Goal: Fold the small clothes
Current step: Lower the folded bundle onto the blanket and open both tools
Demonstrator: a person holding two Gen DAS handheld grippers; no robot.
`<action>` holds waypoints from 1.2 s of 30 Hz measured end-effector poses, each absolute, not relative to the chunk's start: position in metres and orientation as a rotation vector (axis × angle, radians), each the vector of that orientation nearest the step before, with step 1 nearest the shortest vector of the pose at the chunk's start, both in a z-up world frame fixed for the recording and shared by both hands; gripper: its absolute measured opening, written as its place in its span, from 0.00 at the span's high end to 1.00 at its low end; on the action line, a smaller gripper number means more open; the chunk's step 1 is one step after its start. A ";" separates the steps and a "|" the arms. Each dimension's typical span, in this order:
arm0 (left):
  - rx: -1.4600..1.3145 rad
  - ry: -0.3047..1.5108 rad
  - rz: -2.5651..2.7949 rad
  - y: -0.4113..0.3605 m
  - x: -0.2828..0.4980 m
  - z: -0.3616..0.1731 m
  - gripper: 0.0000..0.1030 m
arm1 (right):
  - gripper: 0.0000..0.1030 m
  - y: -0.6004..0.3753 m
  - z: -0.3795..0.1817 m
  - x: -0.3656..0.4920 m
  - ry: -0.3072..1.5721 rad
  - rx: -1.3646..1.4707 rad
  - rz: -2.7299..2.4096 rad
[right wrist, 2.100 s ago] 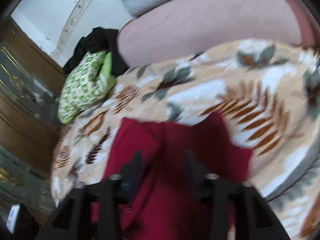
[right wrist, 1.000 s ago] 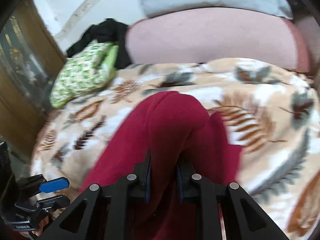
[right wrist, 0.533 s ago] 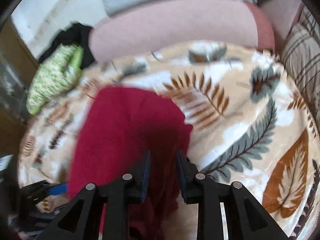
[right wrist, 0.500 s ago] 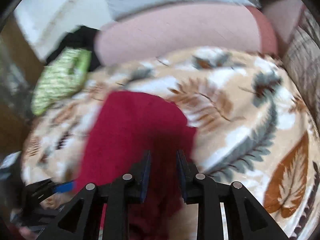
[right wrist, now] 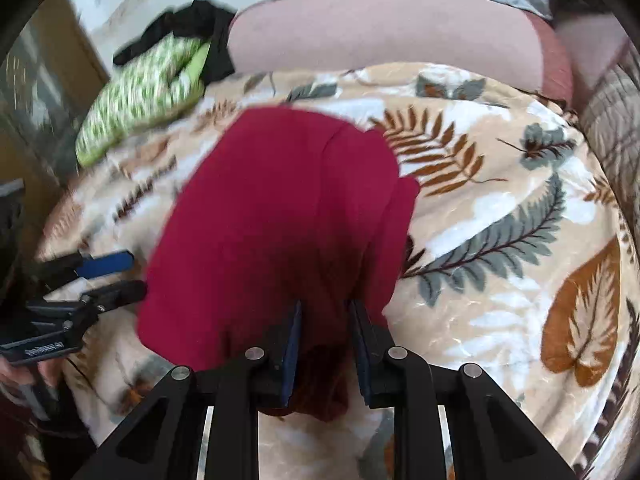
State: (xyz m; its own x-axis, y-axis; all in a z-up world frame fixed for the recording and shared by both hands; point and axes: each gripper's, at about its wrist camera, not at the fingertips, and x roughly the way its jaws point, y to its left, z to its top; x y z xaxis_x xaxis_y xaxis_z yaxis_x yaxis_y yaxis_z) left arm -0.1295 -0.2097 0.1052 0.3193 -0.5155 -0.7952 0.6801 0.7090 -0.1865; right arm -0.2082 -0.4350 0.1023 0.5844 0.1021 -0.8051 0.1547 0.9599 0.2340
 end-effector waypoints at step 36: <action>0.203 1.013 -0.745 -0.254 -0.122 0.068 0.39 | 0.75 -0.429 0.099 -0.173 0.938 0.299 -0.069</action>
